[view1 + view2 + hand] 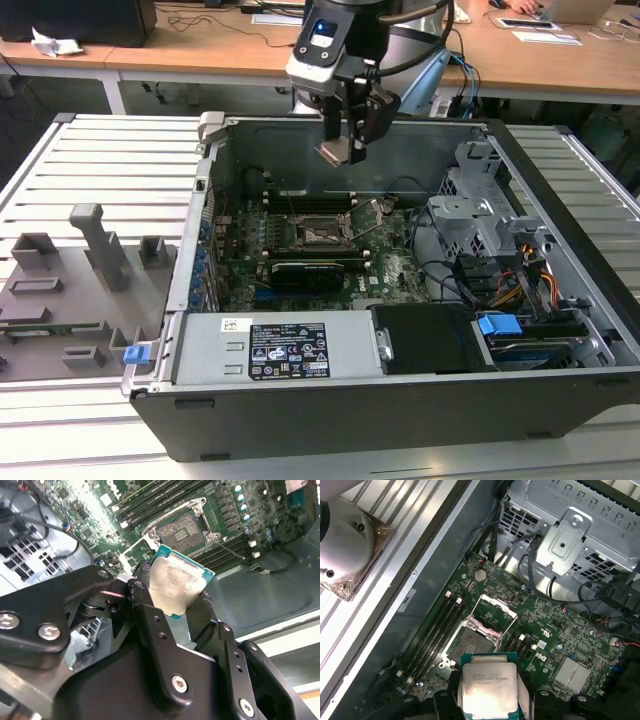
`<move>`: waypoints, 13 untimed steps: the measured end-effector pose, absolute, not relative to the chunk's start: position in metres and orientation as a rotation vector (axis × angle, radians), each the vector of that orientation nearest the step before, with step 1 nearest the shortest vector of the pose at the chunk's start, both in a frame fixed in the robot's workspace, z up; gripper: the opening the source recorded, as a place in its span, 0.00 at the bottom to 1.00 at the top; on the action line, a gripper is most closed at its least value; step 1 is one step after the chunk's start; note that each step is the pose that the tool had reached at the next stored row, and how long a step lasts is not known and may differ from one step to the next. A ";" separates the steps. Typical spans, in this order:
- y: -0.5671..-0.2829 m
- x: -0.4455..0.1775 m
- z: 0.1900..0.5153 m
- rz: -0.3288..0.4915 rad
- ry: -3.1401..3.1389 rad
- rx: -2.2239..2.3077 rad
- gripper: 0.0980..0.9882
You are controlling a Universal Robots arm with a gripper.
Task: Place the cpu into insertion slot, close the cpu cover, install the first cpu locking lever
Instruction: 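Place the cpu into insertion slot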
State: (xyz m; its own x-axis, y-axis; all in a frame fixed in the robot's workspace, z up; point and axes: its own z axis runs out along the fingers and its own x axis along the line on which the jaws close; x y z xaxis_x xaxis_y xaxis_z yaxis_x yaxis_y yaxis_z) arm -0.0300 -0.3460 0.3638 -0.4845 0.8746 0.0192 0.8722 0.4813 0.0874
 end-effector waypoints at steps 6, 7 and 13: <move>-0.346 -0.030 0.361 0.130 2.578 1.733 0.48; -0.346 -0.030 0.361 0.129 2.564 1.753 0.48; -0.346 -0.030 0.355 0.124 2.417 1.940 0.48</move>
State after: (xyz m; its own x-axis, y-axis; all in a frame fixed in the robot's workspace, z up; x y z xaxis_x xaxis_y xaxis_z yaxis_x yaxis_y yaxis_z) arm -0.0300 -0.3460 0.3555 -0.2174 0.9759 0.0193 0.9727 0.2149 0.0870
